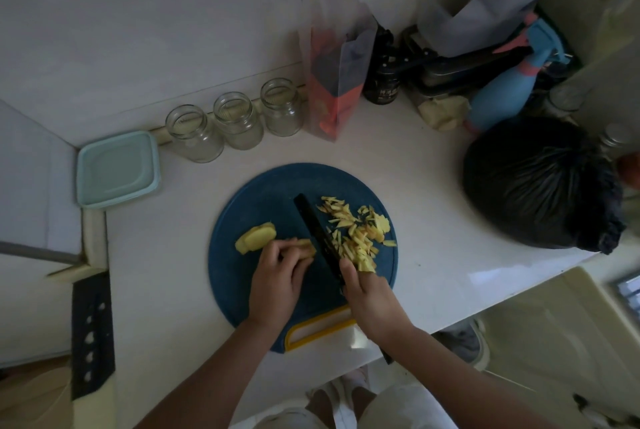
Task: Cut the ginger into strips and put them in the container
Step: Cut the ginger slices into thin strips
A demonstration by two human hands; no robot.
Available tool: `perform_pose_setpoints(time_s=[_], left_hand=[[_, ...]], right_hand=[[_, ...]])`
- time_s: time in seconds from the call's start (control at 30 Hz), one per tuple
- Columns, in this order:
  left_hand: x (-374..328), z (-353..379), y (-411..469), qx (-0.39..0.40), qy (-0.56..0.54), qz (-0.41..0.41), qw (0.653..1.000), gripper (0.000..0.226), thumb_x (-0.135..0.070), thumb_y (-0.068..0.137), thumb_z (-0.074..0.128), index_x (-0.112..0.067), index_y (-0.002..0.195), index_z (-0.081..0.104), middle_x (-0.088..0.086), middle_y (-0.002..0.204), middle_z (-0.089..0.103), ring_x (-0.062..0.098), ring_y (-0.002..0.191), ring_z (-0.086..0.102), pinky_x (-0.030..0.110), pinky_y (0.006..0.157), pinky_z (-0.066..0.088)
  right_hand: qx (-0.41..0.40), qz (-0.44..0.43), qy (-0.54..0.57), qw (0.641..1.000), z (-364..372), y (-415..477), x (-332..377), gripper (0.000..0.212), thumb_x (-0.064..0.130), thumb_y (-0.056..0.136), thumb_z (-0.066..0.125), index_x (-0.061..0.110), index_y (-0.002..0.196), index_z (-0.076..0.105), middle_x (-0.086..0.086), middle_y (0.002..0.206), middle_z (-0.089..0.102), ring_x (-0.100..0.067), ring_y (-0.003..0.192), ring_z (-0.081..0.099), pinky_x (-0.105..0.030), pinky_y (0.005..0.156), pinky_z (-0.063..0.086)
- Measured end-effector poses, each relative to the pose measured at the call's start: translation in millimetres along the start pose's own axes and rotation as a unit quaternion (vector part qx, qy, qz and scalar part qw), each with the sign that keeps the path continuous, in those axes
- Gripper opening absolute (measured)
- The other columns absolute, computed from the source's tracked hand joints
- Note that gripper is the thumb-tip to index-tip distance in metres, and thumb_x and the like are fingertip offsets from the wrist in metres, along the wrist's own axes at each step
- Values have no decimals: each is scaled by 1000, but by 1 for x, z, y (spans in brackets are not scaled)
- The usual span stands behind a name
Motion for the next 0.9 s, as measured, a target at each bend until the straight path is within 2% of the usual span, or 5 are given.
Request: perform_pose_setpoints(time_s=[0.13,0.23,0.57,0.77,0.9], left_hand=[[-1,-2,-1,1,9,-8,1000,23,-30,90,54,-13,98,67,3,99,55,14,105,57,16,86,44],[-2,-2,-1,3,15,-9,1000,19,-27,88,56,-13,96,67,3,98,55,15,104,57,16,84,44],[-4,-2,-1,10,35,-12,999,24,-28,89,51,-11,95,67,5,98,55,17,94,58,17,76,44],[-4,-3,-1,-3,1,-3,1000,26,-31,91,47,-12,90,65,3,96,55,13,98,55,12,83,39],[0,-2,-1,-4,-9,0,1000,25,-30,91,48,-12,90,65,2,95,56,13,102,55,13,87,40]], right_hand=[[3,-34,-32,999,2,-9,4,61,52,98,28,9,57,37,-2,49,35,-10,44,30,-25,49,26],[-5,-34,-51,998,4,-12,2,58,51,98,29,13,55,32,1,47,33,-12,42,31,-24,47,25],[-14,-52,-175,983,12,-12,-3,57,57,97,19,19,62,42,2,56,43,-17,54,44,-37,63,44],[2,-30,-135,990,14,-6,1,60,53,98,22,13,57,39,-1,51,39,-14,45,36,-40,61,42],[27,-17,-112,993,12,2,5,60,53,98,22,14,56,40,-1,49,39,-12,41,35,-37,57,41]])
Point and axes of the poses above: each hand's wrist, its own y-axis towards the middle knuckle, its own z-axis out of the palm, x = y × z, the point moved 1 cm from there along y, towards the middle knuckle
